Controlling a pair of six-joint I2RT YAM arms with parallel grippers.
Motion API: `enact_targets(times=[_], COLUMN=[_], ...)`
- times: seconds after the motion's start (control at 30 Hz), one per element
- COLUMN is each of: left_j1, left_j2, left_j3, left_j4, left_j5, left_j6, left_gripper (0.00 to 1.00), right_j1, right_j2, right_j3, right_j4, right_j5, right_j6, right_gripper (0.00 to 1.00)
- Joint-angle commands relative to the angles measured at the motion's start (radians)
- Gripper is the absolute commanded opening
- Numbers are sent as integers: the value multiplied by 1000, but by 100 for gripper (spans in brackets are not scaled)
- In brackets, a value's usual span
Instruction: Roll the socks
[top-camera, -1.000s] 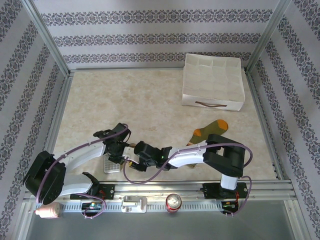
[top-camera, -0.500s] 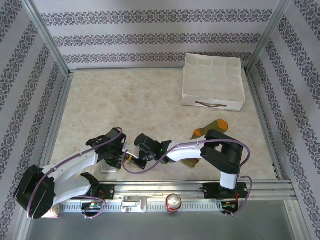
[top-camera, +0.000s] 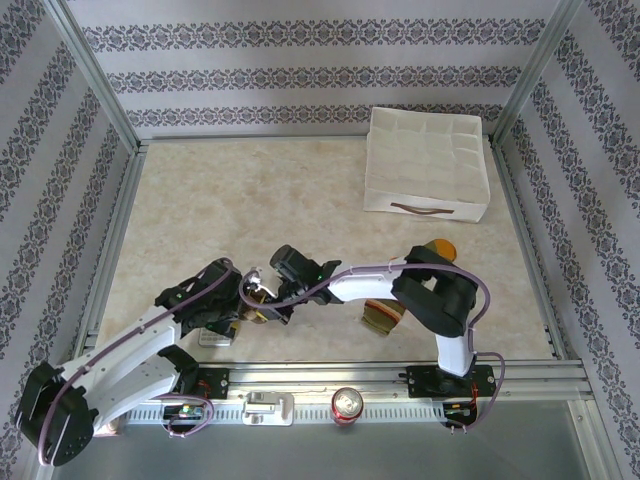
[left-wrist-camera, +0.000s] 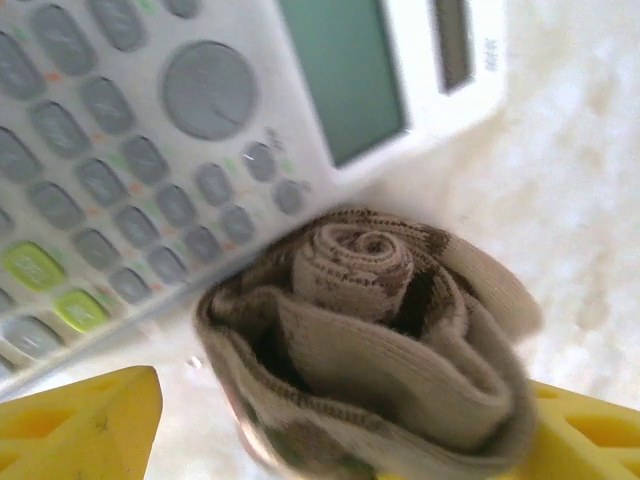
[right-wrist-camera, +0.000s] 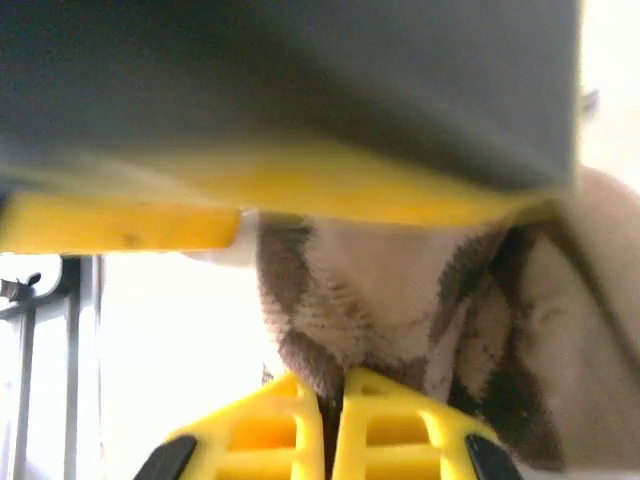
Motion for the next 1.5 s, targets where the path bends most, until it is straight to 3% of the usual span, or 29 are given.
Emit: enact_targets(times=[0.0,0.23,0.47,0.77,1.07,1.47], left_j1=[-4,-4,-5,2,40,26], left_j2=[-52,-16,-48,-99,-52,-6], left_j3=[-7,-20,-27,-32,52,12], left_j4=[80,178,132,39,-75,18], left_j5=[-1,22,22,-39,2,65], left_j6=[-38,-3,13,4,110,165], left_gripper=[81,75,71,76,77,77], right_j1=[-25,-54,-120,-127,-128,-159], right_j2=[79,127,189,175,168,200], right_j3=[-11,33,69,52,62,96], right_j4=[-183,-206,-213,-205,-214,-216], right_j5=[-31,-90,-189,-195,-182,-247], right_j6=[82,148,275,279,290,356], right_gripper=[0,0,0,0,0,0])
